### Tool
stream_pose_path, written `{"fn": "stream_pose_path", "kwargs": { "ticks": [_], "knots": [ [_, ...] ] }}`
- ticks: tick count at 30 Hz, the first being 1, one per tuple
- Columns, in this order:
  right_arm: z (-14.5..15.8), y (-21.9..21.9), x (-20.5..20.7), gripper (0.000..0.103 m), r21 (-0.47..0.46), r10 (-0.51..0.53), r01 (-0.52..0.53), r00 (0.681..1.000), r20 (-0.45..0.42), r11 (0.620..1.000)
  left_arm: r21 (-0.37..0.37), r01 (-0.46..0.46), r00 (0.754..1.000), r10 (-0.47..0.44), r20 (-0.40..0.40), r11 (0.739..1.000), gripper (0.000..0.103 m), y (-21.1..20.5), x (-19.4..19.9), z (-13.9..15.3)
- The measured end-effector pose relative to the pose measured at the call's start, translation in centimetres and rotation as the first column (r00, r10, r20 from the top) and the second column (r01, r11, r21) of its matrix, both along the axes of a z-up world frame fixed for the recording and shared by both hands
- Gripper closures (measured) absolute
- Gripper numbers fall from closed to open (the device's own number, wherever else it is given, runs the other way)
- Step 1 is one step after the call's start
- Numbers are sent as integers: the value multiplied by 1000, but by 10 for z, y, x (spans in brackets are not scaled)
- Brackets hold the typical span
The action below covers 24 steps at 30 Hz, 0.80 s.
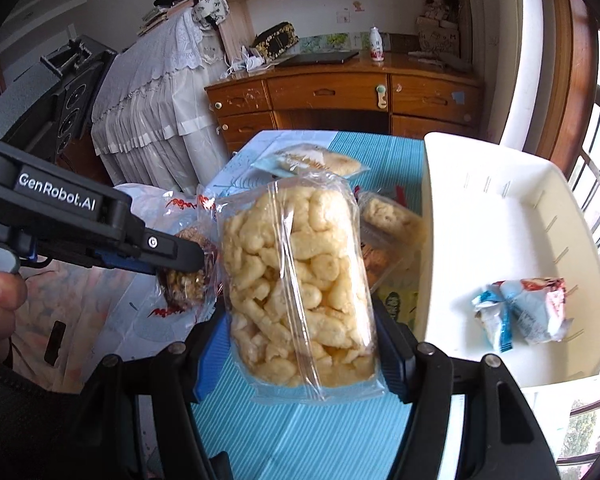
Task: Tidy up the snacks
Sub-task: 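Carry the nut bag and puffed-corn bag over the tray and release them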
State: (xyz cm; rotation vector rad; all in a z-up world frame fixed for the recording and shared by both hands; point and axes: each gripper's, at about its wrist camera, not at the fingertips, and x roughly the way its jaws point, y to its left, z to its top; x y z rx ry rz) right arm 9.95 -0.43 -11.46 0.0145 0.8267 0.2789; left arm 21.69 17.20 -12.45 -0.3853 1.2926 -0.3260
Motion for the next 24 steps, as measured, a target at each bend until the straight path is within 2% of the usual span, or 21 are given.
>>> {"fn": "stream_pose_path", "kwargs": {
  "ticks": [4,10,16,24],
  "knots": [
    [11,-17,-6,38,-18,-6,6,1000,27,1000,-74,-16,997,22,79,997,67,-13,-4,15],
    [23,-46,-16,38,-67,-8,12,998,69,998,-119,-23,989,40,143,993,66,-37,-4,29],
    [30,-73,-21,38,-116,12,-1,995,96,993,-123,-16,982,39,187,992,66,-72,-1,36],
    [30,-109,-16,38,-174,0,18,995,103,985,-87,44,972,-23,233,995,66,-128,3,36]
  ]
}}
